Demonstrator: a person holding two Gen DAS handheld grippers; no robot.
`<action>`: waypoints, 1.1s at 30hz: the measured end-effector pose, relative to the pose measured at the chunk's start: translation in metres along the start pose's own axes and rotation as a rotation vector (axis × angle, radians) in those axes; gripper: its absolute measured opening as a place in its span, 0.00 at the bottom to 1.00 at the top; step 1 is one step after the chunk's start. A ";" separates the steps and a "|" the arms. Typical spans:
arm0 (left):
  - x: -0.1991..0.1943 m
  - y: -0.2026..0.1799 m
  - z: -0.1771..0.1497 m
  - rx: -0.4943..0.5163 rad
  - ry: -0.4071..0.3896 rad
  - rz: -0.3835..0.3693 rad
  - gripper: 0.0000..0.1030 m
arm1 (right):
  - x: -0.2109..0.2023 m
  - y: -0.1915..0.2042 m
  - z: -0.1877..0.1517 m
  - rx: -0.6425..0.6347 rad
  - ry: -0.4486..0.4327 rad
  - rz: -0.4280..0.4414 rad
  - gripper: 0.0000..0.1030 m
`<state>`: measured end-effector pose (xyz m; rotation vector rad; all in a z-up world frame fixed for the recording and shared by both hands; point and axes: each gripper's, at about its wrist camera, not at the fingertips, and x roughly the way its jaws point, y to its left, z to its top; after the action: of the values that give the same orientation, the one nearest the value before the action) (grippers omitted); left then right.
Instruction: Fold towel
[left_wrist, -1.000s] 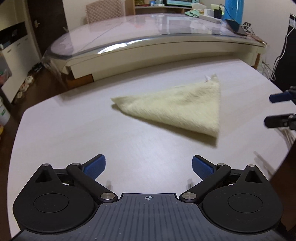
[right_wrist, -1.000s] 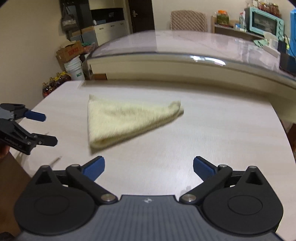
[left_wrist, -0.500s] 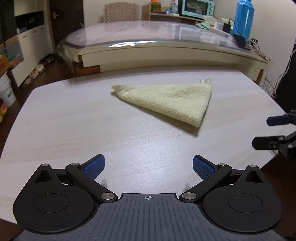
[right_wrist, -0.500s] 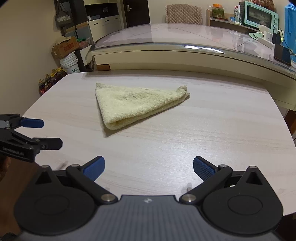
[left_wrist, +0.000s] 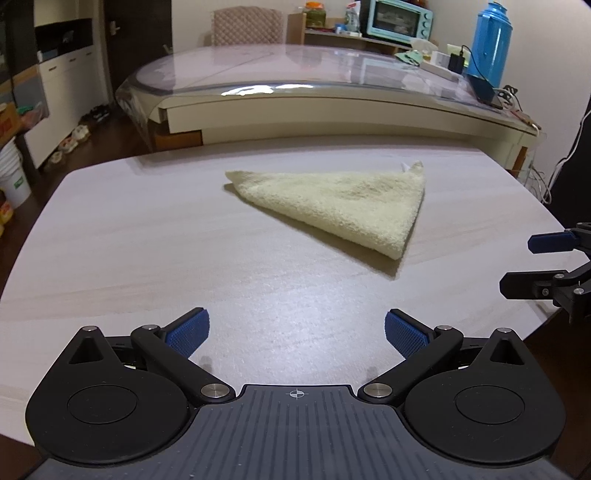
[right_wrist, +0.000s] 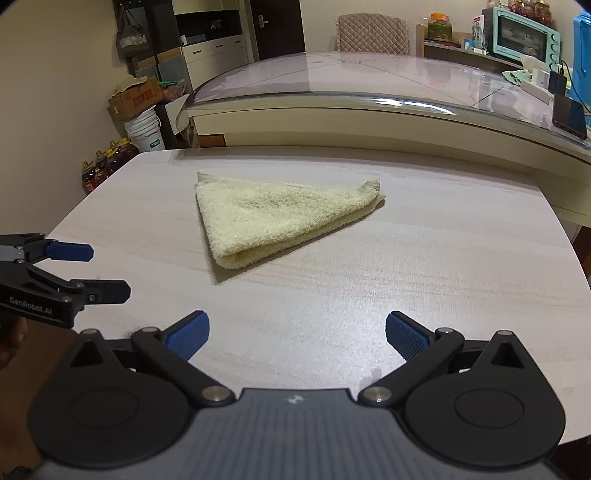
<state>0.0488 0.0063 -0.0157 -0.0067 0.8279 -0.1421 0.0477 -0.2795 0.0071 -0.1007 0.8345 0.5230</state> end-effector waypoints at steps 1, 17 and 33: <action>0.000 0.000 0.000 -0.002 0.001 -0.001 1.00 | 0.001 -0.001 0.001 -0.001 -0.001 0.001 1.00; 0.019 0.005 0.013 0.018 0.010 -0.010 1.00 | 0.022 -0.026 0.045 -0.072 -0.054 0.048 0.99; 0.043 0.042 0.042 0.021 -0.010 -0.083 1.00 | 0.100 -0.073 0.106 -0.272 0.009 0.085 0.51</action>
<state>0.1138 0.0406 -0.0212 -0.0217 0.8167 -0.2284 0.2100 -0.2724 -0.0031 -0.3190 0.7755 0.7151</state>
